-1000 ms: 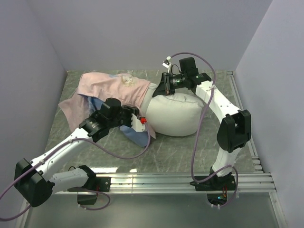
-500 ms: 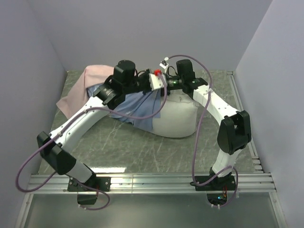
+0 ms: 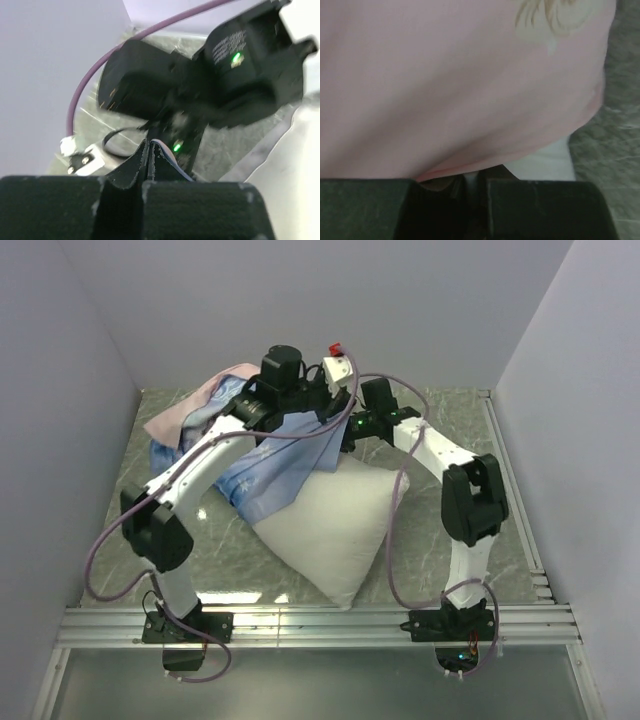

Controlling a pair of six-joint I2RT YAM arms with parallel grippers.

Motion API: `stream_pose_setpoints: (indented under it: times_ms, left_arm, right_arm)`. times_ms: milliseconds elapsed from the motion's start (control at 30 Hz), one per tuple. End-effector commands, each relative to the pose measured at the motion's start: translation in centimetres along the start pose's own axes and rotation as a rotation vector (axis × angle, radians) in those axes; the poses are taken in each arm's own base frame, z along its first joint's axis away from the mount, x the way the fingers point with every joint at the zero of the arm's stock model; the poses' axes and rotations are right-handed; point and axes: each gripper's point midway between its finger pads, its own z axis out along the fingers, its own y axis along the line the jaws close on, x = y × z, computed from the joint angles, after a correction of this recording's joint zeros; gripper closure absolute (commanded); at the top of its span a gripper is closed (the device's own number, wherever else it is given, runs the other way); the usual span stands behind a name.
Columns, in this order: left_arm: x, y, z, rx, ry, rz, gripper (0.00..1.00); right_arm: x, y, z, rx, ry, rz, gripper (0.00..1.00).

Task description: Put the pillow into the pillowcase

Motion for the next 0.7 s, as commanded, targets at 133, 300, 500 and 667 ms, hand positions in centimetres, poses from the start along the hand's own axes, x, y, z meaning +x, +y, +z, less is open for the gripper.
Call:
stream_pose_setpoints:
  times_ms: [133, 300, 500, 667]
  left_arm:
    - [-1.4, 4.8, 4.3, -0.082, -0.089, -0.153, 0.89]
    - [0.5, 12.8, 1.0, -0.347, -0.02, -0.221, 0.51]
    - [0.8, 14.7, -5.0, -0.45, 0.032, -0.273, 0.15]
    - [3.7, 8.7, -12.6, -0.357, 0.226, -0.159, 0.14]
  right_arm:
    - [-6.4, -7.5, -3.1, 0.272, -0.101, -0.061, 0.47]
    - [-14.7, -11.6, -17.4, 0.553, -0.38, -0.054, 0.05]
    - [-10.7, -11.3, -25.6, 0.62, -0.417, -0.018, 0.03]
    - [2.3, -5.7, -21.5, 0.308, -0.248, 0.068, 0.03]
